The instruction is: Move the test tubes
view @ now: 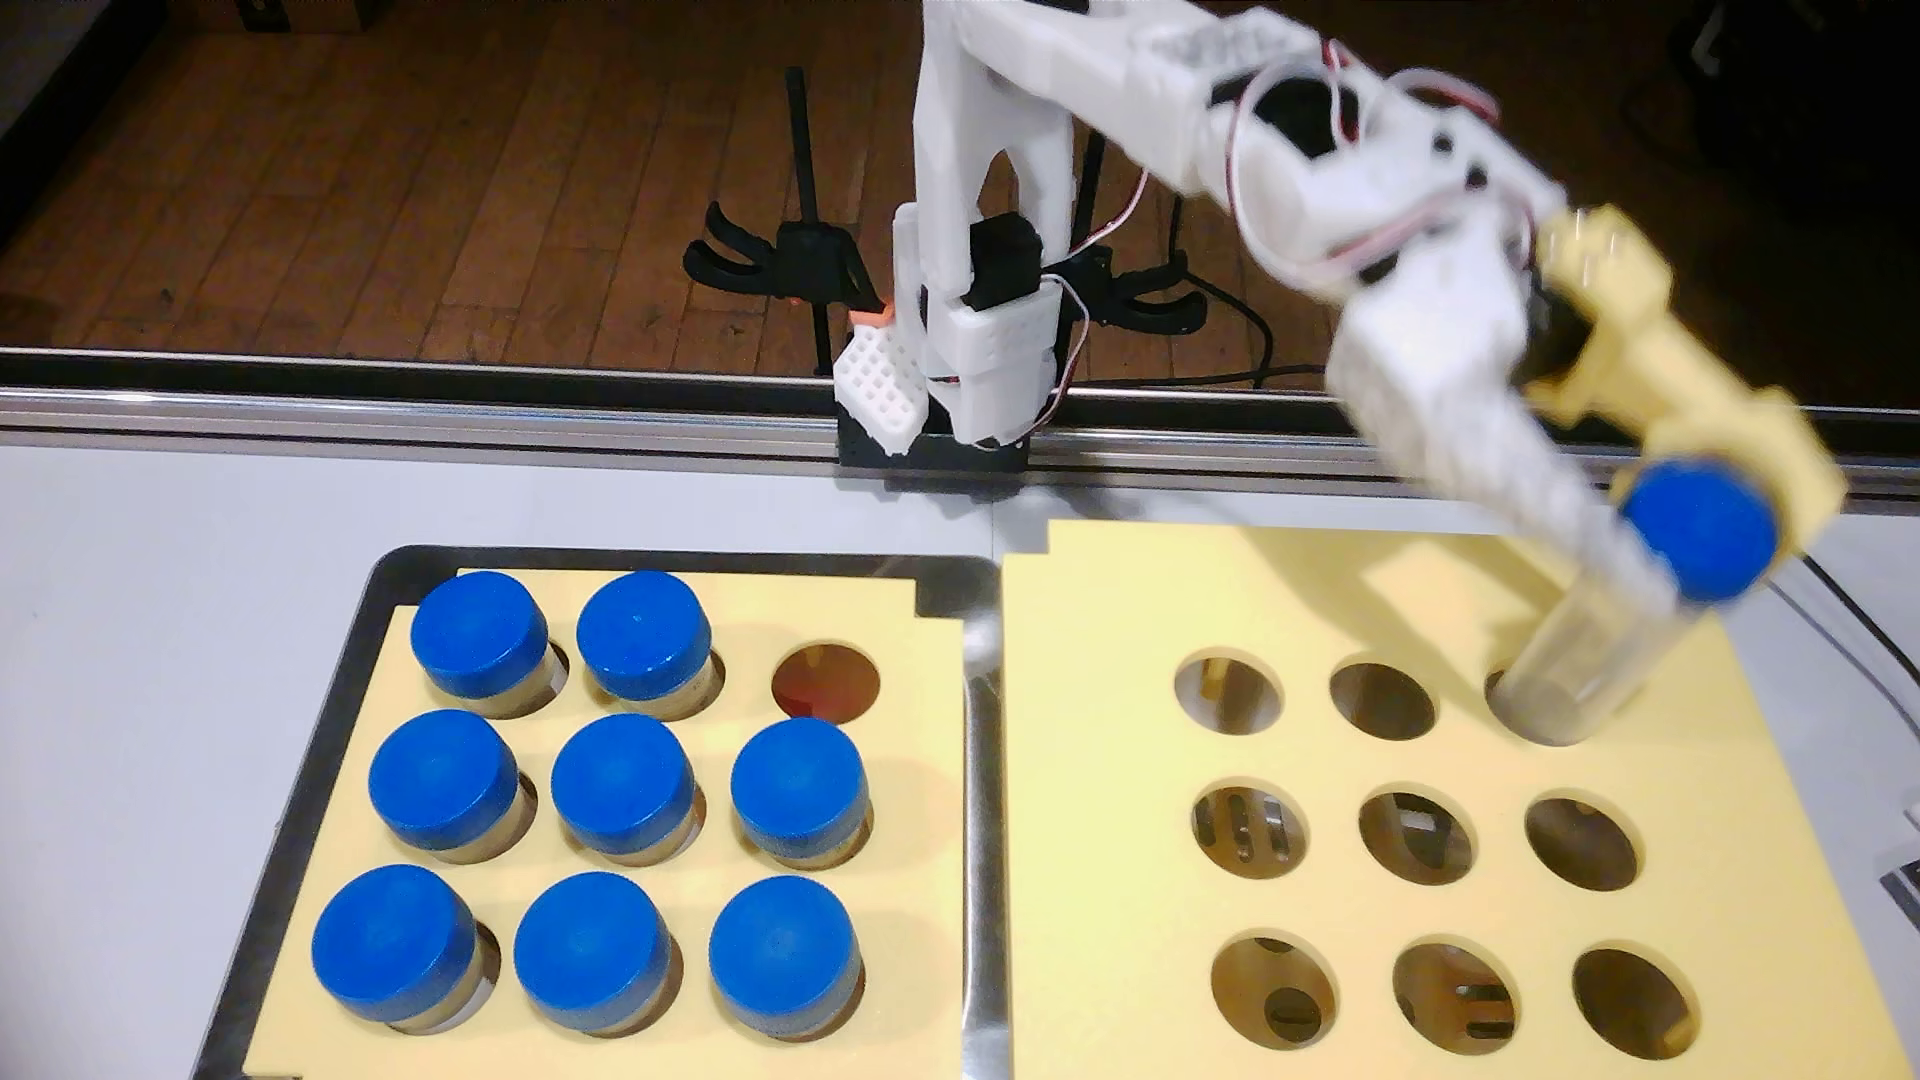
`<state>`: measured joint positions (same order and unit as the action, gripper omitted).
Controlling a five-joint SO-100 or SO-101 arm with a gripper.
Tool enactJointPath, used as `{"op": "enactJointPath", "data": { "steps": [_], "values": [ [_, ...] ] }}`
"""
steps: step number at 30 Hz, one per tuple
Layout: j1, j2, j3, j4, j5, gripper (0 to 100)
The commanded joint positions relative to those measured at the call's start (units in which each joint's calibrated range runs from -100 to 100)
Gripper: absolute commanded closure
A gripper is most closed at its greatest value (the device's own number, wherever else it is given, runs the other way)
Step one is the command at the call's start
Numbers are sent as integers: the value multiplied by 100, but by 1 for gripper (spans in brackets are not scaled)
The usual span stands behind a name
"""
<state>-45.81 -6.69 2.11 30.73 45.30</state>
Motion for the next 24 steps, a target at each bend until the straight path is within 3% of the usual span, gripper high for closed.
{"op": "enactJointPath", "data": {
  "steps": [1,5,7,14,24],
  "values": [
    [-106,-30,366,-126,-27,90],
    [-343,49,856,-135,-58,89],
    [-373,-30,1192,-135,-404,88],
    [-129,-38,1128,-145,-676,68],
    [716,-1046,620,-116,-571,66]
  ]
}}
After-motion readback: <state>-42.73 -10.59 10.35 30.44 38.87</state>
